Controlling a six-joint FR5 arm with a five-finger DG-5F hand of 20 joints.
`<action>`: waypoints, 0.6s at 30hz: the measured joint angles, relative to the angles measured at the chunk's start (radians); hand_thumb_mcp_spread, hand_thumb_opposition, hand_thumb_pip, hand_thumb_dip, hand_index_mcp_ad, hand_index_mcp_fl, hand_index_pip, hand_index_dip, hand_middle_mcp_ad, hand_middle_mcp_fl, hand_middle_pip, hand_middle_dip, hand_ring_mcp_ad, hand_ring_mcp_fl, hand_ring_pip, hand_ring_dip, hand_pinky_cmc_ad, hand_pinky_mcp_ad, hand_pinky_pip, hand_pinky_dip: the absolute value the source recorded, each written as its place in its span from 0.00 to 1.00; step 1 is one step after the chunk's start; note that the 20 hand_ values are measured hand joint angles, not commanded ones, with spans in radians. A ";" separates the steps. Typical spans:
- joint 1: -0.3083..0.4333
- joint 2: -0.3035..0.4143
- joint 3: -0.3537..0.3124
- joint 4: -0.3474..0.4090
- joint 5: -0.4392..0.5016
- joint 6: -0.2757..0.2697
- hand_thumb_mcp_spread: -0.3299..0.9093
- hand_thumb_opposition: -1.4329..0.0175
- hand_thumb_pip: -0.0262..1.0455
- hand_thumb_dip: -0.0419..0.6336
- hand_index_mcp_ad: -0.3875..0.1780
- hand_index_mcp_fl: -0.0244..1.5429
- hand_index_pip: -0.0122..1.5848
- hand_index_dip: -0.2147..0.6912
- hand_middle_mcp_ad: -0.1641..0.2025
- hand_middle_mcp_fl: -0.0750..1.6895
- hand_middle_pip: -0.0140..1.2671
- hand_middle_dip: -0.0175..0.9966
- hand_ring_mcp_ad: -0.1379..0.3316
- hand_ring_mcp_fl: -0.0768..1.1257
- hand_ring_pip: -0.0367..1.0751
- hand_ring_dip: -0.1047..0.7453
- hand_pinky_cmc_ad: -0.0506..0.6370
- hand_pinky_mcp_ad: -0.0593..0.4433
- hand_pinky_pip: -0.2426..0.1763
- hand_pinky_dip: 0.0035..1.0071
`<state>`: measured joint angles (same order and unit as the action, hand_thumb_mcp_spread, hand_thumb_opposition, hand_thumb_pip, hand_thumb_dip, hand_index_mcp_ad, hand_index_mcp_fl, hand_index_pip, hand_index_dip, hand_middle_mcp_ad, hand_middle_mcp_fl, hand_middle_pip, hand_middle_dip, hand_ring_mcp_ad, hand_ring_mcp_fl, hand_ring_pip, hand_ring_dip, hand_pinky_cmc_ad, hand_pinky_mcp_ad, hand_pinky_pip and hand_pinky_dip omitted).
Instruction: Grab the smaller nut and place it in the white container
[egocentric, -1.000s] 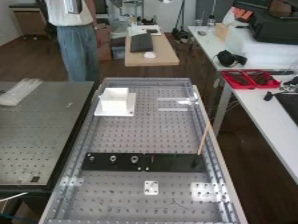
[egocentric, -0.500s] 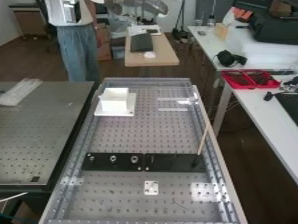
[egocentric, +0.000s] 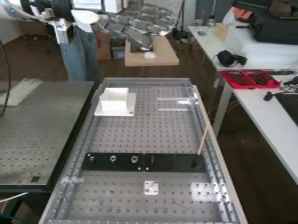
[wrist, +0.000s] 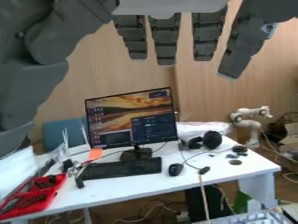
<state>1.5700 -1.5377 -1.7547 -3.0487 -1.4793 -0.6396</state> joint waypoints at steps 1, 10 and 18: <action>0.001 0.005 -0.016 0.008 0.010 0.002 0.39 0.51 0.39 0.07 0.72 0.03 0.05 0.47 0.78 0.05 0.11 0.14 0.80 0.06 0.12 0.14 0.62 0.71 0.28 0.43; 0.009 0.056 -0.167 0.101 0.123 0.024 0.40 0.50 0.47 0.07 0.71 0.03 0.05 0.50 0.78 0.05 0.12 0.15 0.79 0.07 0.12 0.14 0.63 0.71 0.29 0.44; 0.013 0.080 -0.272 0.148 0.228 0.027 0.43 0.48 0.54 0.11 0.63 0.05 0.06 0.50 0.78 0.05 0.12 0.16 0.80 0.07 0.12 0.14 0.63 0.69 0.28 0.45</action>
<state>1.5832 -1.4577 -2.0267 -2.9004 -1.2516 -0.6127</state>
